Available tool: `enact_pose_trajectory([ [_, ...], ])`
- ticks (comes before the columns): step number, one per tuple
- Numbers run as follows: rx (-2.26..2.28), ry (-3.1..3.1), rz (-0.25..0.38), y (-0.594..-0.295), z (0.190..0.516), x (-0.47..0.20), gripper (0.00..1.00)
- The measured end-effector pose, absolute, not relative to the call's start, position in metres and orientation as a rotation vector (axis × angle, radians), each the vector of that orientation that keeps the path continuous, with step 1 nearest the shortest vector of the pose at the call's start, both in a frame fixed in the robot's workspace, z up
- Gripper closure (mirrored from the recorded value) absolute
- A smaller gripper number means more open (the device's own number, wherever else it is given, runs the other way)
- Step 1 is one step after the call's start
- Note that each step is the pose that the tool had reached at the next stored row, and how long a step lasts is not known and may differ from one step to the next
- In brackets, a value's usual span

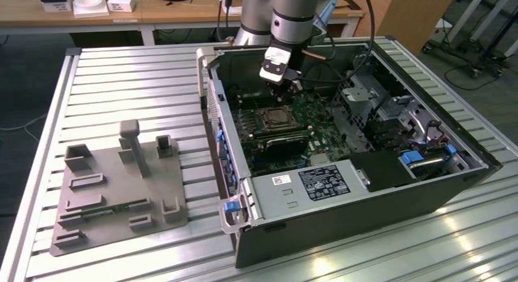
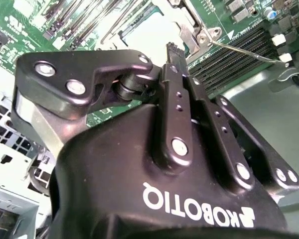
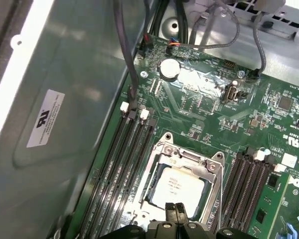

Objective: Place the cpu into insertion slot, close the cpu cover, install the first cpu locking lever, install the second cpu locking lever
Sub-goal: 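Install the first cpu locking lever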

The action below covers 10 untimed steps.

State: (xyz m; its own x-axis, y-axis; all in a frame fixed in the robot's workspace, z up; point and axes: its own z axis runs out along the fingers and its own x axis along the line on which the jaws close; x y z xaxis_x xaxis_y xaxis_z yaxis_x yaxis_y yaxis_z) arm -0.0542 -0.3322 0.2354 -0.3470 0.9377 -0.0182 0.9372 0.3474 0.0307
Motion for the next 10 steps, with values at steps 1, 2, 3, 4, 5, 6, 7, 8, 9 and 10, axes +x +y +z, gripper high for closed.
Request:
enact_pose_trajectory([
  [1,1.768,2.557,0.023,-0.3322,0.2354,-0.0542,0.9],
  [2,1.757,2.565,0.023,-0.3322,0.2354,-0.0542,0.9],
  [3,1.74,2.577,0.023,-0.3322,0.2355,-0.0542,0.9],
  [4,1.719,2.591,0.023,-0.3322,0.2355,-0.0542,0.9],
  [5,1.696,2.607,0.024,-0.3322,0.2355,-0.0542,0.9],
  [6,1.673,2.622,0.024,-0.3322,0.2355,-0.0542,0.9],
  [7,1.649,2.637,0.024,-0.3322,0.2355,-0.0542,0.9],
  [8,1.625,2.652,0.025,-0.3322,0.2355,-0.0542,0.9],
  [9,1.606,2.664,0.025,-0.3322,0.2355,-0.0543,0.9],
  [10,1.59,2.674,0.026,-0.3322,0.2355,-0.0546,0.9],
])
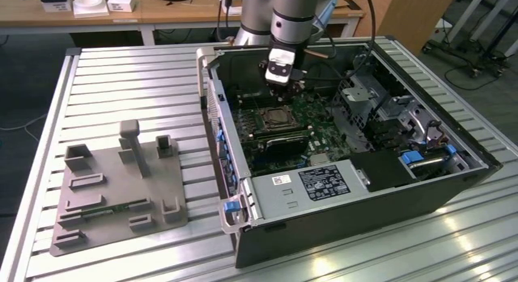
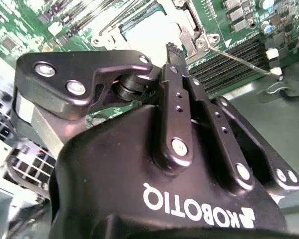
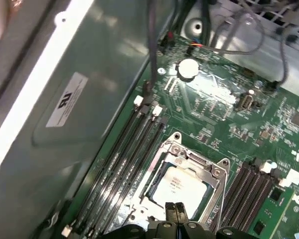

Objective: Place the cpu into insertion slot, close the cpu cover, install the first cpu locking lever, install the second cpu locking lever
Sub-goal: 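Install the first cpu locking lever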

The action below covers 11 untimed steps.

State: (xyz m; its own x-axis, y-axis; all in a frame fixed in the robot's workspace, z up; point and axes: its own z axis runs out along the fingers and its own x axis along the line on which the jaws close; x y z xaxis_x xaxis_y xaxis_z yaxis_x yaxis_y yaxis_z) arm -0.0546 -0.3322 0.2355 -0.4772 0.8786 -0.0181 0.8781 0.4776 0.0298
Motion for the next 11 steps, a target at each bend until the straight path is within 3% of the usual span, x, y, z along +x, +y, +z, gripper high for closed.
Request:
enact_pose_trajectory([
  [11,1.525,2.712,0.027,-0.332,0.235,-0.067,0.9],
])
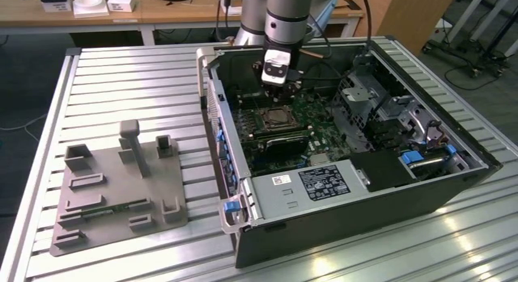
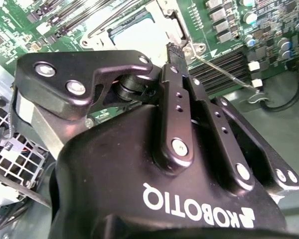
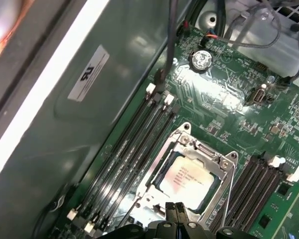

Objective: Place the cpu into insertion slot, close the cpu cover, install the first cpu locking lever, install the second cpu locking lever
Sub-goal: 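Install the first cpu locking lever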

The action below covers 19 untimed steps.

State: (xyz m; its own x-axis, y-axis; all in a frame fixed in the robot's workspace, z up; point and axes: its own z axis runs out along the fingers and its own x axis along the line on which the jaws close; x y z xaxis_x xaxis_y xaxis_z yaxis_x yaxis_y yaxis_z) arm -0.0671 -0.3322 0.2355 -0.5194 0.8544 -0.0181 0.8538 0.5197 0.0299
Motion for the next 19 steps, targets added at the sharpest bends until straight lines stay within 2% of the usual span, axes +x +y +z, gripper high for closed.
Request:
enact_pose_trajectory([
  [9,1.491,2.731,0.028,-0.3322,0.2355,-0.0701,0.9],
  [19,1.26,2.847,0.032,-0.3322,0.2354,-0.0701,0.9],
])
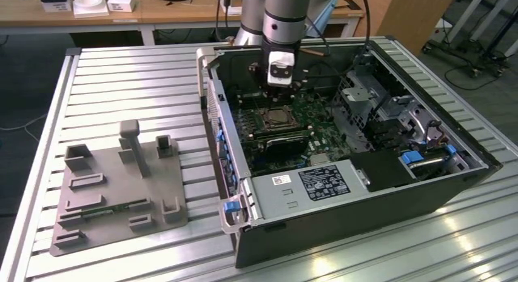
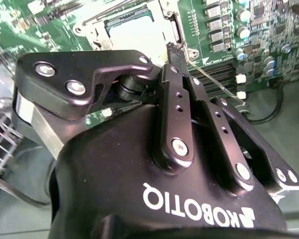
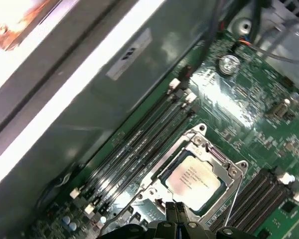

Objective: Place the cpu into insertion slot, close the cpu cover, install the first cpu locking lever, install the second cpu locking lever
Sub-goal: 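Install the first cpu locking lever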

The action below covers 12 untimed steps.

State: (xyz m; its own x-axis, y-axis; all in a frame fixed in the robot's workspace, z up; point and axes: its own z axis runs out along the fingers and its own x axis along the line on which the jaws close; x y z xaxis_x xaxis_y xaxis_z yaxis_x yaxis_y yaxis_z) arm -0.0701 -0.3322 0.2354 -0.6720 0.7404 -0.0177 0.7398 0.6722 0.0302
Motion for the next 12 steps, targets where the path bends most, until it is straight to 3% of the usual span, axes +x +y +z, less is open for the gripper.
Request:
enact_pose_trajectory([
  [12,0.956,2.965,0.036,-0.3322,0.2353,-0.0701,0.9],
])
